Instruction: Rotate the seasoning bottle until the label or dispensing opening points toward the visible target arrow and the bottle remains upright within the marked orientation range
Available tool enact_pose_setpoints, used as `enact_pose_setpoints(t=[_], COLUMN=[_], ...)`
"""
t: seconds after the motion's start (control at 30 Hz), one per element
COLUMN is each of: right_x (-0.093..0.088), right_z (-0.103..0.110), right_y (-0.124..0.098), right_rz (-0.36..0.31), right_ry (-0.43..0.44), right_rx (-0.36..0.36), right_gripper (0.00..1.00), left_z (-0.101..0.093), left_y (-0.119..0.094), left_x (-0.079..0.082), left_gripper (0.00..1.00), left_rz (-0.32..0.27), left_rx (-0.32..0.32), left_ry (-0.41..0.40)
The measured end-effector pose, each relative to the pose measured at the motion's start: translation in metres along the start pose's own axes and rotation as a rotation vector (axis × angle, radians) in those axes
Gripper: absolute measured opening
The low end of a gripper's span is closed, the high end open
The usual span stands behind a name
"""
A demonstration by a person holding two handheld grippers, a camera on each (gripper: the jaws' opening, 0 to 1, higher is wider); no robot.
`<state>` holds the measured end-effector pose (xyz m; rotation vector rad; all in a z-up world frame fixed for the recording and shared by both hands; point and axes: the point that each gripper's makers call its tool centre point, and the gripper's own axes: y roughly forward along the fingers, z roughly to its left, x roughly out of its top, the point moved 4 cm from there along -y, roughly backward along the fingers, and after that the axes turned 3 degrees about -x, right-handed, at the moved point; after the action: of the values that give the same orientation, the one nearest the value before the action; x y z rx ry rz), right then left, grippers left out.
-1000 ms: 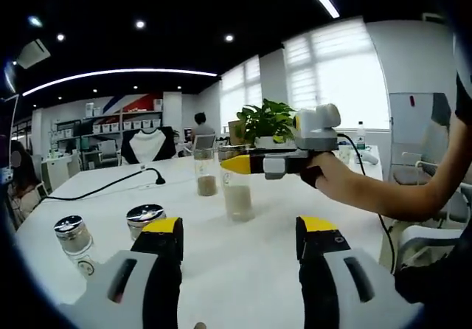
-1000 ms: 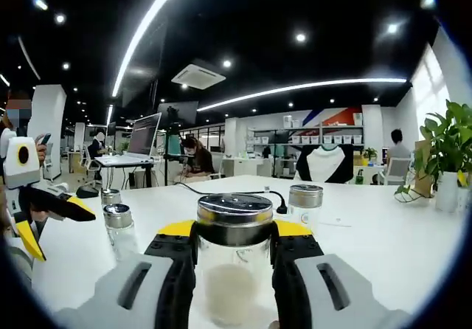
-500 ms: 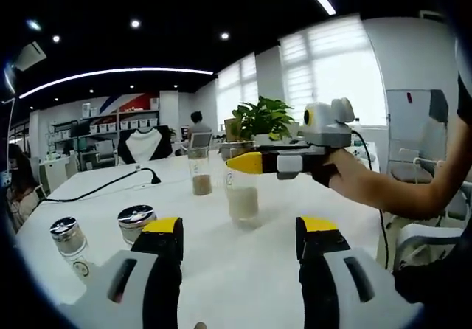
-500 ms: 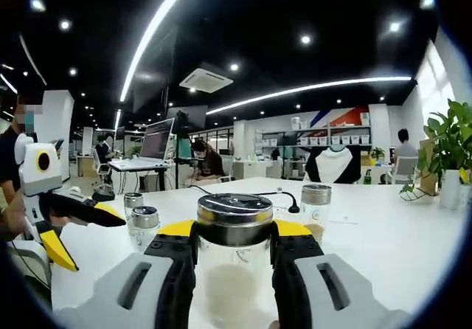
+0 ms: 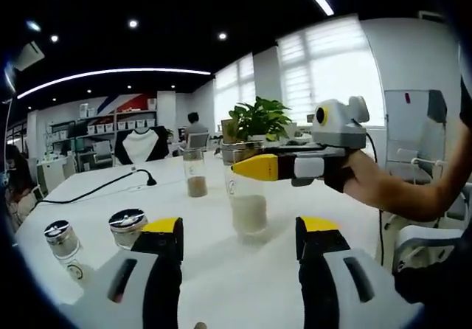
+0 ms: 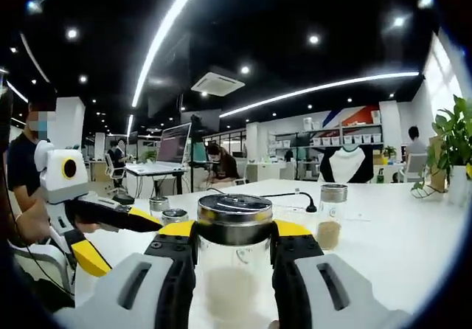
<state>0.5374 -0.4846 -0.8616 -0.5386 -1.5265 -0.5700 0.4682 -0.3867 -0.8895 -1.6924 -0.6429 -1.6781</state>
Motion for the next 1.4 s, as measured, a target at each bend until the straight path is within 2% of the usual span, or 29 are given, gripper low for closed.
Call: enact_pose_setpoints(t=[0.13,0.3,0.47,0.83,1.0,1.13,1.23,1.4], right_x=[0.001,0.003,0.002,-0.001,-0.001,0.0,0.002,0.004], right_z=[0.008,0.021,0.031,0.055,0.067,0.073,0.079,0.084], right_y=[-0.003,-0.006,-0.005,-0.005,-0.004,-0.004,-0.004,-0.005], right_rz=[0.005,-0.012,-0.005,0.006,0.021,0.014,0.013,0.011], right_ry=[-0.027,0.003,0.0,0.016,-0.023,0.001,0.005,0.023], right_rx=[0.006,0.043,0.074,0.147,0.171,0.195,0.214,0.239], right_gripper=[0.36,0.36,0.36,0.36,0.36,0.36,0.36,0.36], left_z=[-0.002,-0.003,-0.004,0.0,-0.004,-0.006,-0.009,-0.011], left_y=[0.001,0.001,0.001,-0.001,-0.001,0.0,0.0,0.0], left_x=[-0.001,-0.004,-0.005,-0.006,-0.005,-0.006,-0.005,-0.005], left_gripper=[0.65,0.64,0.6,0.6,0.57,0.55,0.48,0.48], left_rz=[0.006,0.019,0.017,0.026,-0.006,0.009,0.0,-0.006], left_rx=[0.003,-0.001,-0.006,0.003,-0.033,-0.039,-0.055,-0.062], left_ry=[-0.011,-0.005,-0.009,0.001,-0.039,-0.011,-0.008,-0.003])
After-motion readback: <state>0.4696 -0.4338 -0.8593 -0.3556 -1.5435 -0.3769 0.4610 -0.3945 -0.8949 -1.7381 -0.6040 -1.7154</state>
